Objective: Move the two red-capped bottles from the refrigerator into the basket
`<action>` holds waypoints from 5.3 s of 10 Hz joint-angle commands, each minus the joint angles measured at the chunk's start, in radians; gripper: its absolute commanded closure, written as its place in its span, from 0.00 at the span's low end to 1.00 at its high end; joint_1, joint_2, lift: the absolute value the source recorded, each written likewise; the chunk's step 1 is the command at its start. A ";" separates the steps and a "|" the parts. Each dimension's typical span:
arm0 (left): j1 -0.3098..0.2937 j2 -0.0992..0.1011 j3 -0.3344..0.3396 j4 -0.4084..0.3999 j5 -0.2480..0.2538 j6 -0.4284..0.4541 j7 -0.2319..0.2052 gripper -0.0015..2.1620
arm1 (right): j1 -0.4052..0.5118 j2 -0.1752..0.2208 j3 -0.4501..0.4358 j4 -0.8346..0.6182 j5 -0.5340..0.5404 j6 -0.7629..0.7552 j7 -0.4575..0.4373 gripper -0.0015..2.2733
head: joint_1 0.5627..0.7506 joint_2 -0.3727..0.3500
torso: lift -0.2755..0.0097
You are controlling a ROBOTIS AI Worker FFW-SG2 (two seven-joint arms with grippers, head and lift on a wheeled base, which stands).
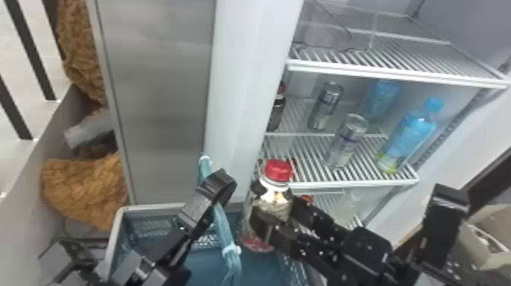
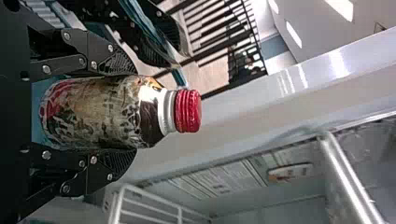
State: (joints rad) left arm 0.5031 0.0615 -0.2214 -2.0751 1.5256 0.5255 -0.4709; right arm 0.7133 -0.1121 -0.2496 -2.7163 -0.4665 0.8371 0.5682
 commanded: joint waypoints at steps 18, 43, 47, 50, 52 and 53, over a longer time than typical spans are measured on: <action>-0.003 0.001 0.000 0.002 0.004 0.005 0.000 0.56 | -0.110 0.060 -0.093 0.219 0.078 -0.386 -0.146 0.15 | 0.70 0.03 | 0.97; -0.003 0.003 0.000 0.015 0.008 0.014 0.000 0.56 | -0.782 0.023 0.206 1.039 0.227 -0.587 -0.314 0.15 | 0.70 0.15 | 0.97; -0.005 0.001 0.000 0.017 0.008 0.017 0.000 0.56 | -0.843 0.023 0.216 1.110 0.239 -0.592 -0.330 0.15 | 0.68 0.15 | 0.97; -0.010 0.001 0.000 0.022 0.006 0.022 0.000 0.56 | -0.883 0.023 0.220 1.157 0.247 -0.594 -0.337 0.15 | 0.63 0.16 | 0.97; -0.010 0.001 0.000 0.022 0.006 0.022 0.000 0.56 | -0.893 0.023 0.220 1.181 0.247 -0.594 -0.338 0.20 | 0.62 0.16 | 0.97; -0.010 0.001 0.000 0.022 0.006 0.022 0.000 0.56 | -0.900 0.022 0.220 1.184 0.241 -0.567 -0.338 0.34 | 0.63 0.16 | 0.97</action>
State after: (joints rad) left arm 0.4933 0.0630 -0.2214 -2.0530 1.5315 0.5476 -0.4709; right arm -0.1825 -0.0897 -0.0299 -1.5371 -0.2224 0.2552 0.2301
